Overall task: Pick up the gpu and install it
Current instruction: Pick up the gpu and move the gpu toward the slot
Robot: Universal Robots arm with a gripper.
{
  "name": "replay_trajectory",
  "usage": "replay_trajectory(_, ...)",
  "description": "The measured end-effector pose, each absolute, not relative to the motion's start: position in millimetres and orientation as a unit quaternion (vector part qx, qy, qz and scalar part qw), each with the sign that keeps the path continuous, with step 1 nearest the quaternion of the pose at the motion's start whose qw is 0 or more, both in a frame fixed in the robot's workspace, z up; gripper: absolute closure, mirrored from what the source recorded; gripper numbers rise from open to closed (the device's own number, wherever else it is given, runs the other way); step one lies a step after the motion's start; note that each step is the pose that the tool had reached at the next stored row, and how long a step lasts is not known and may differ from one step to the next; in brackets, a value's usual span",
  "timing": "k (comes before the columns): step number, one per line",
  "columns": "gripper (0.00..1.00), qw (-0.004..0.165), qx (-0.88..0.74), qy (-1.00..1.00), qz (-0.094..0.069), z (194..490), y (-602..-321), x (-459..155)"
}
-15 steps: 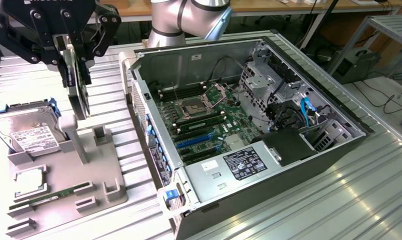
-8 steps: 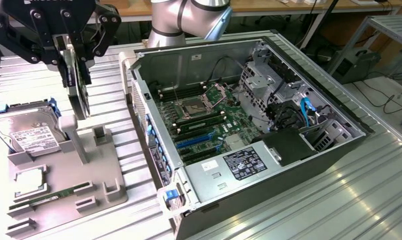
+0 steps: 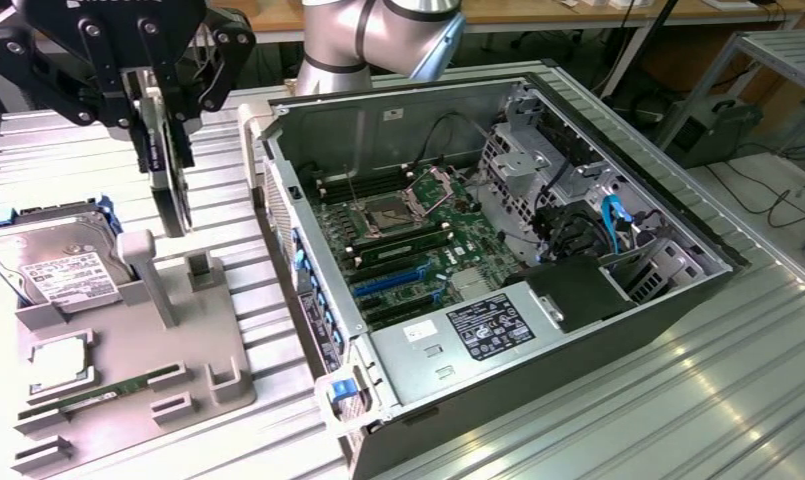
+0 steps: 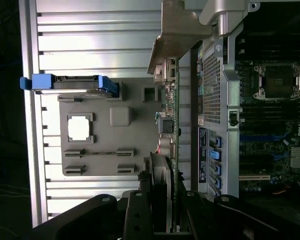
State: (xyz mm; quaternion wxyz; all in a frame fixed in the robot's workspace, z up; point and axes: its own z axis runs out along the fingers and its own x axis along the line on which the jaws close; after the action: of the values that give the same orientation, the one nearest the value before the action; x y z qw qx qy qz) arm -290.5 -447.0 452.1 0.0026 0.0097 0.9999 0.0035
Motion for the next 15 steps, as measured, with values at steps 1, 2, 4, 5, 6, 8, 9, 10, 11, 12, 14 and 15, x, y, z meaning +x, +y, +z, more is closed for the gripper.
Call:
replay_trajectory(1, 0.73, 0.003, 0.010, 1.000, 0.003, 452.2, -447.0, -288.8)
replay_trajectory(2, 0.73, 0.003, 0.010, 1.000, 0.004, 452.2, -447.0, -287.6)
replay_trajectory(4, 0.73, 0.003, 0.010, 1.000, 0.003, 452.2, -447.0, -284.4)
replay_trajectory(5, 0.73, 0.003, 0.010, 1.000, 0.004, 452.2, -447.0, -283.0)
replay_trajectory(6, 0.73, 0.003, 0.010, 1.000, 0.004, 452.1, -447.0, -281.6)
replay_trajectory(8, 0.73, 0.003, 0.010, 1.000, 0.004, 452.2, -447.0, -278.9)
replay_trajectory(9, 0.73, 0.003, 0.010, 1.000, 0.003, 452.2, -447.0, -277.7)
replay_trajectory(10, 0.73, 0.003, 0.010, 1.000, 0.003, 452.2, -447.0, -276.4)
replay_trajectory(11, 0.73, 0.002, 0.010, 1.000, 0.003, 452.2, -447.0, -274.8)
replay_trajectory(12, 0.73, 0.002, 0.010, 1.000, 0.003, 452.2, -447.0, -273.4)
replay_trajectory(14, 0.73, 0.003, 0.010, 1.000, 0.004, 452.1, -447.0, -270.3)
replay_trajectory(15, 0.73, 0.003, 0.010, 1.000, 0.003, 452.2, -447.0, -268.2)
